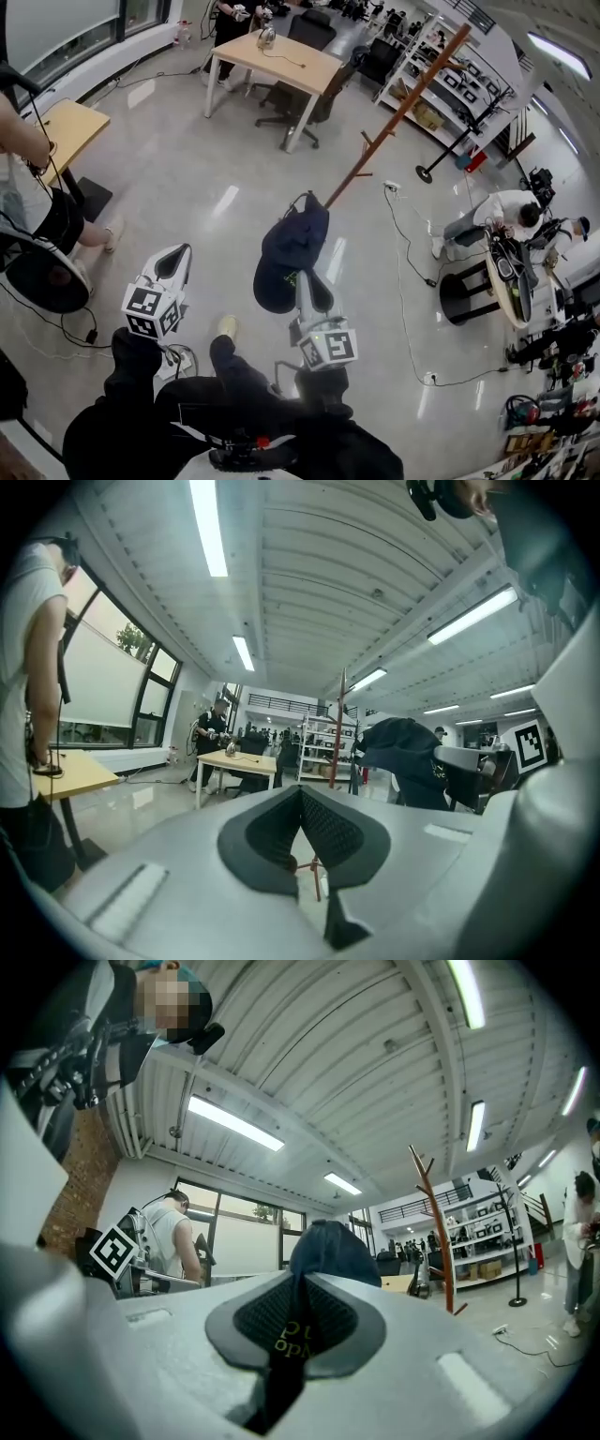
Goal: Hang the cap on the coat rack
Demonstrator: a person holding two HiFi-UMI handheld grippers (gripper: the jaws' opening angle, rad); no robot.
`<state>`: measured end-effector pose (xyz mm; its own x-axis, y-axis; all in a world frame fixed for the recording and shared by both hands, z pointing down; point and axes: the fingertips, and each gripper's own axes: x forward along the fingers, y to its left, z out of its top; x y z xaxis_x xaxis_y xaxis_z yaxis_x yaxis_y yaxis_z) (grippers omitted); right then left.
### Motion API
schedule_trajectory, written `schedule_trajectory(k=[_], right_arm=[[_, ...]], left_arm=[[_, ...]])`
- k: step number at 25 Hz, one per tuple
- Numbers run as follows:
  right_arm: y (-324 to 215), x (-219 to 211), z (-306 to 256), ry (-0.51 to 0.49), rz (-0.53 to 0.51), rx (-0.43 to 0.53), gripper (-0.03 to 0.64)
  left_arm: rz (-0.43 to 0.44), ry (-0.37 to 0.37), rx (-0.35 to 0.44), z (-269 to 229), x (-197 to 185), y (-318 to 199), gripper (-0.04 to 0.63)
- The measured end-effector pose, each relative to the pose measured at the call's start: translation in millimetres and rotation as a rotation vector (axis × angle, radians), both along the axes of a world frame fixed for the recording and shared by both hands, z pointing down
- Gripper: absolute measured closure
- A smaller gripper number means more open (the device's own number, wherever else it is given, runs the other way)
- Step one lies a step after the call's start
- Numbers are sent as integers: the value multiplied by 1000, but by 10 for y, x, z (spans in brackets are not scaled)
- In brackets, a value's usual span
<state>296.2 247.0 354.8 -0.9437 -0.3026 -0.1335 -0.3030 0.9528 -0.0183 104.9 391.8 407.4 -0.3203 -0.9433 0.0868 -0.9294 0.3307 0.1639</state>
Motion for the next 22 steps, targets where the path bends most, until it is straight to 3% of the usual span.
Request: schedule_trajectory(k=[22], right_arm=[[-1263,-1772,207,4,-51,-28,583]], left_arm=[[-1,-9,-29,71,-1606,-1225,592]])
